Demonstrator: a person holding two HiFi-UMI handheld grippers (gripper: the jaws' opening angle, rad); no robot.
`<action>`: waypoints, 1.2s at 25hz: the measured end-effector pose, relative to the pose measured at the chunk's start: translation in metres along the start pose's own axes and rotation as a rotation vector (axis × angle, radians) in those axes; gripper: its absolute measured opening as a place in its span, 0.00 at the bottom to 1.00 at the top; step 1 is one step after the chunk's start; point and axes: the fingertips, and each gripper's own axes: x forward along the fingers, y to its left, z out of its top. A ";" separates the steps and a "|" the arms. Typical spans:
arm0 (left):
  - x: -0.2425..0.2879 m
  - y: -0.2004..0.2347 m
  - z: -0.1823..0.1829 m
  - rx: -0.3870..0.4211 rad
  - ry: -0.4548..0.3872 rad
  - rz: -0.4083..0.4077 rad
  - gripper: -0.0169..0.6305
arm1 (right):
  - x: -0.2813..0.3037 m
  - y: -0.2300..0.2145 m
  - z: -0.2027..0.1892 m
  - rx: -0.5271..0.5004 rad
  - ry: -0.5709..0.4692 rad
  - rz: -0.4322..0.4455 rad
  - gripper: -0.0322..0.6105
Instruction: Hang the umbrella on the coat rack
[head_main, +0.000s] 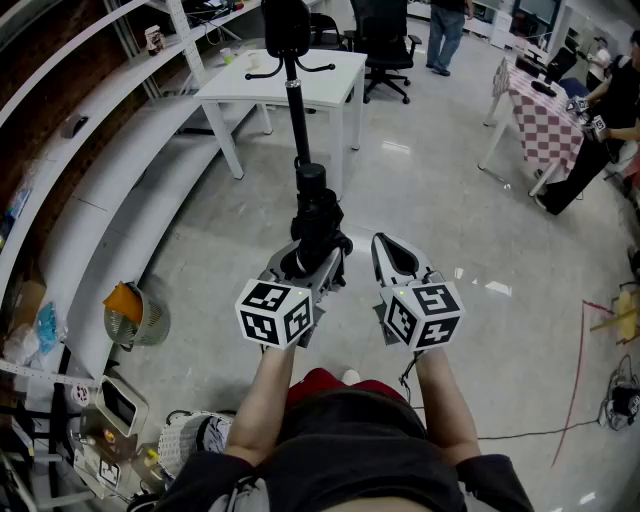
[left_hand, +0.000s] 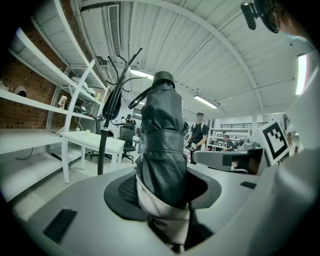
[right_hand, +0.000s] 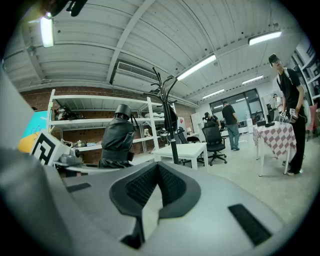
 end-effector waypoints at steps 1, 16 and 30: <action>0.001 0.000 0.001 0.004 -0.001 -0.003 0.32 | 0.001 -0.001 -0.002 0.003 0.001 -0.004 0.08; 0.019 -0.005 -0.002 -0.017 0.010 -0.008 0.32 | 0.001 -0.030 -0.013 0.052 0.027 0.014 0.08; 0.033 0.000 0.017 -0.012 -0.017 -0.011 0.32 | 0.014 -0.043 -0.010 0.034 0.041 0.020 0.08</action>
